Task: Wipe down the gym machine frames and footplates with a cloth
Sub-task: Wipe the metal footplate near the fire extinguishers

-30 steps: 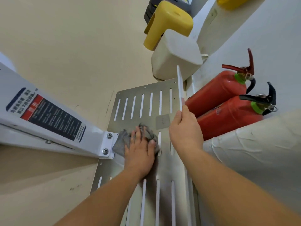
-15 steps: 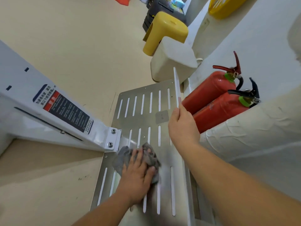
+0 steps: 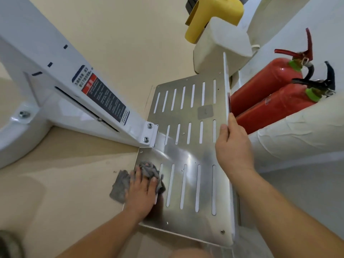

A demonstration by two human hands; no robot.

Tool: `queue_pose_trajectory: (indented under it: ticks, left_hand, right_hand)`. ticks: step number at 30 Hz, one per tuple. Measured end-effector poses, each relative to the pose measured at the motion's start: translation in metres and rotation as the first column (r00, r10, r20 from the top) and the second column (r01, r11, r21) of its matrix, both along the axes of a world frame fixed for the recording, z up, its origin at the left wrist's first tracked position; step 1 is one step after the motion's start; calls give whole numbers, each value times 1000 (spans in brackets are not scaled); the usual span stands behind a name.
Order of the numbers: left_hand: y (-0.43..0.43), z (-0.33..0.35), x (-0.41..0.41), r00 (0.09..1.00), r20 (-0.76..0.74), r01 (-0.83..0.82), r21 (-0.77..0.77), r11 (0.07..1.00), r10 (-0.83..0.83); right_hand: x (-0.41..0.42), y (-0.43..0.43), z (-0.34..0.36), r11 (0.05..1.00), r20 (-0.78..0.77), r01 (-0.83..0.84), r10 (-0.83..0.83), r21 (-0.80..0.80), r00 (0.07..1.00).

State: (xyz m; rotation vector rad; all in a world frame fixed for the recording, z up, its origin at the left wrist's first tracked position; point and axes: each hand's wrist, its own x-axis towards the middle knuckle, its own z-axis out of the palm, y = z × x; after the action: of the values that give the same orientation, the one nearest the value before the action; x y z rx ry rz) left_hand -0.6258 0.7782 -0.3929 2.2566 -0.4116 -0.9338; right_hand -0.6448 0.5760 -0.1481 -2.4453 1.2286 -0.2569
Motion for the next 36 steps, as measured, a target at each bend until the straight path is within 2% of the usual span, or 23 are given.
queue_pose_trajectory:
  ticks: [3,5,7,9,11,12,15,17,19,21,23,25,26,28,33,35,36]
  left_hand:
    - [14,0,-12,978,-91,-181,100,978,190]
    - [2,15,-21,963,-104,-240,98,966,250]
    - [-13,35,-44,990,-17,-141,-33,989,141]
    - [-17,51,-66,991,120,73,-193,978,-51]
    - [-12,52,-57,968,202,195,-248,949,-147]
    - [-9,47,-48,967,206,197,-235,952,-149]
    - [-13,46,-35,996,71,61,-141,988,-51]
    - [-27,71,-51,991,85,113,-143,983,-102]
    - [-41,101,-79,936,223,330,-271,904,-274]
    - [-47,117,-95,805,431,566,-357,743,-407]
    - [-47,113,-100,675,591,698,-315,643,-442]
    - [-40,98,-96,589,661,761,-258,596,-465]
    - [-37,91,-89,574,662,775,-247,582,-483]
    - [-30,79,-74,628,609,737,-264,622,-485]
    - [-45,84,-60,879,345,425,-256,868,-329]
    - [-55,105,-69,871,310,460,-247,853,-380]
    - [-57,116,-75,822,345,548,-260,795,-453]
  right_hand:
    - [1,2,1,1000,-15,-1,1,12,1000]
    - [0,3,1,1000,-2,-4,4,-1,1000]
    - [-2,3,1,1000,51,1,0,-3,999]
    - [-3,5,2,999,139,24,-27,29,990]
    - [-3,4,5,996,183,49,-62,76,981]
    - [-5,4,7,992,191,54,-75,115,979]
    - [-19,5,10,964,203,-29,-26,266,979]
    - [-25,6,6,949,233,-61,-13,309,972]
    - [-27,6,0,954,267,-53,-29,295,963]
    - [-26,4,-2,957,265,-43,-36,287,964]
    - [-27,4,-1,951,242,-57,-19,304,970]
    - [-28,5,0,948,231,-64,-9,310,973]
    - [-28,5,1,949,226,-67,-4,308,974]
    - [-27,4,0,949,219,-88,21,301,976]
    - [-28,6,-3,965,187,-109,65,240,980]
    - [-27,7,0,969,172,-106,68,222,983]
    - [-26,7,1,969,166,-103,66,223,984]
